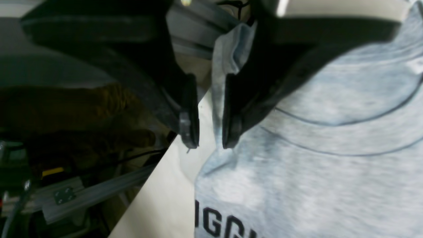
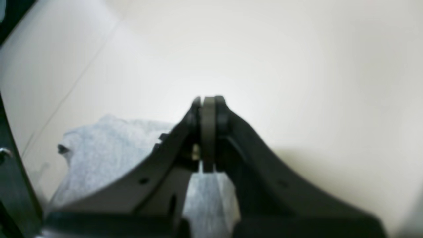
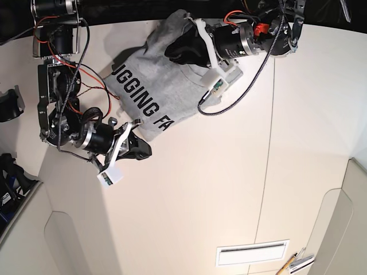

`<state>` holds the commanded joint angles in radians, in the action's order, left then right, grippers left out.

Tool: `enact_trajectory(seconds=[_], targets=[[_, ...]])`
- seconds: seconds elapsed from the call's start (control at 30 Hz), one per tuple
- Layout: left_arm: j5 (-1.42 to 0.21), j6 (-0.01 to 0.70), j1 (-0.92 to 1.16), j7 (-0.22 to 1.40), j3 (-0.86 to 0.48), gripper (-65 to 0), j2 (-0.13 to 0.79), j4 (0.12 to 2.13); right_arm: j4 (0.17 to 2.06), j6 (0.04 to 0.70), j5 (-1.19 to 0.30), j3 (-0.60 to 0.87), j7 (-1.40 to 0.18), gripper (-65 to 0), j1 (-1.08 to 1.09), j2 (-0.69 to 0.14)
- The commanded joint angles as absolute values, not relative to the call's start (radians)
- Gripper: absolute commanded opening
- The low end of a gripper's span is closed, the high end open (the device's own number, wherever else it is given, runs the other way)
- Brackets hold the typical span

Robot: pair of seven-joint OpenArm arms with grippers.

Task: Fold the T-shirt properly
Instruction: 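Straighten the folded shirt with both grippers and release it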

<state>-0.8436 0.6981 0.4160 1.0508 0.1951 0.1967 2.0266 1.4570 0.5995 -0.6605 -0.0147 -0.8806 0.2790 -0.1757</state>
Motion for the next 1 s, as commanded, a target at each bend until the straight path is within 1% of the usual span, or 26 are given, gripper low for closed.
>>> enact_trajectory(seconds=[0.1,0.2,0.27,0.37,0.43,0.57,0.67,0.73,0.87,1.0], targets=[[-0.797,0.698,0.416,1.011,0.197,-52.2,0.196,1.942,1.409,0.601,-0.641,-0.071,-0.868,-65.0,0.303,-0.15],[-0.768,0.698,0.413,0.991,0.197,-52.2,0.196,1.866,1.356,0.601,-0.579,-0.135,-0.822,-65.0,0.31,-0.13],[-0.765,0.698,0.406,0.991,0.197,-52.2,0.197,1.849,1.317,0.601,-0.536,-0.182,-0.779,-65.0,0.31,-0.13],[-0.699,0.698,0.389,0.991,0.193,-52.1,0.197,1.846,1.274,0.601,-0.492,-0.242,-0.778,-65.0,0.308,-0.131],[-0.655,0.698,0.378,0.991,0.18,-52.1,0.198,1.846,1.262,0.601,-0.469,-0.258,-0.783,-65.0,0.307,-0.133],[-0.603,0.698,0.335,0.991,0.12,-52.1,0.198,1.843,1.26,0.599,-0.471,-0.253,-0.799,-65.0,0.307,-0.141],[-0.584,0.698,0.282,0.991,0.076,-52.1,0.197,1.831,1.26,0.599,-0.493,-0.253,-0.824,-65.0,0.307,-0.174],[-0.576,0.698,0.236,0.991,0.07,-52.1,0.205,1.803,1.26,0.599,-0.53,-0.253,-0.844,-65.0,0.307,-0.204],[-0.544,0.698,0.12,0.989,0.071,-52.1,0.206,1.68,1.261,0.599,-0.615,-0.245,-0.907,-65.0,0.297,-0.248],[-0.533,0.698,-0.003,0.968,0.071,-52.1,0.205,1.547,1.287,0.603,-0.683,-0.202,-0.929,-65.0,0.223,-0.265]])
